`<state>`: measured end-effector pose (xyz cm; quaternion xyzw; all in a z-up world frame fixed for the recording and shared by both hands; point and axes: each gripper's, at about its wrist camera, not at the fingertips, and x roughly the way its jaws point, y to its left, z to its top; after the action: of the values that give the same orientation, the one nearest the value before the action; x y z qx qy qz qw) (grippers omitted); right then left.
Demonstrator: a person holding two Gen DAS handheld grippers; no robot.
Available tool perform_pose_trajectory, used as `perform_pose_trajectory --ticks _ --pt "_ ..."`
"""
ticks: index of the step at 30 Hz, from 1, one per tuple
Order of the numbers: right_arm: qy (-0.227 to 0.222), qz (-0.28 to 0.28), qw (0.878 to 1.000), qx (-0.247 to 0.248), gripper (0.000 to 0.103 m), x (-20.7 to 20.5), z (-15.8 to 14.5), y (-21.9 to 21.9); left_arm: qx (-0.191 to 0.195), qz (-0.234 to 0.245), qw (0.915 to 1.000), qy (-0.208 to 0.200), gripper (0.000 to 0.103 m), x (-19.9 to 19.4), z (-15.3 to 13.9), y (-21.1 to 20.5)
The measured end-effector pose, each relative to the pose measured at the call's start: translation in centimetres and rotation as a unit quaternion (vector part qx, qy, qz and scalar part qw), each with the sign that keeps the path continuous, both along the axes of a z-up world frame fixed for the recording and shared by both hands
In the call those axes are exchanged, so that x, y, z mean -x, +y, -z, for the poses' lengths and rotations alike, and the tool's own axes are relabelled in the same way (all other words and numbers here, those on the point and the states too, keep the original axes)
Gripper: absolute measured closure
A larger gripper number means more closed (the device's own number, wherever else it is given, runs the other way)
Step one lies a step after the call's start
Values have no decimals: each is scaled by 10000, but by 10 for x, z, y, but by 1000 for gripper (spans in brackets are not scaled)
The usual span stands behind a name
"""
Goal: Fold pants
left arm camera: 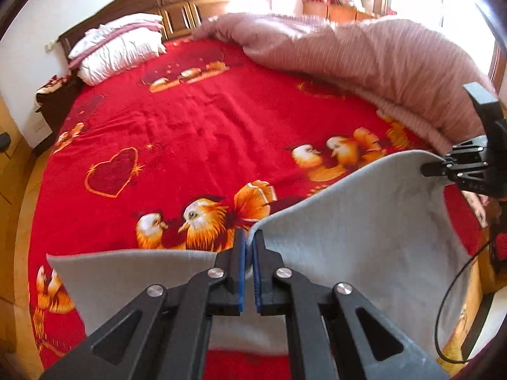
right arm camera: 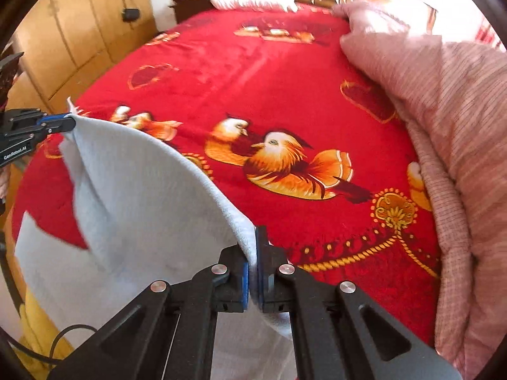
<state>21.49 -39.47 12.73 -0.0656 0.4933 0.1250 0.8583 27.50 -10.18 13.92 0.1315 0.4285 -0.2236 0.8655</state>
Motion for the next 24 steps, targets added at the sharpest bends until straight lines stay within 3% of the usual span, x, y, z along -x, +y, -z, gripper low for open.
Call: perform_pose_trajectory --ticks 6,12,19,24 --pt "-300 -180 9990 266 98 54 -17 8 74 -69 9993 -365 99 73 -26 10" --pt "-393 -218 9986 266 98 105 -8 8 384 -144 9978 -529 99 148 -28 16" --pt "-239 -290 9992 162 98 156 21 8 768 -414 9955 -373 99 221 -2 31" --pt "-122 -269 9995 118 98 184 43 11 695 -478 9962 -206 99 256 27 34"
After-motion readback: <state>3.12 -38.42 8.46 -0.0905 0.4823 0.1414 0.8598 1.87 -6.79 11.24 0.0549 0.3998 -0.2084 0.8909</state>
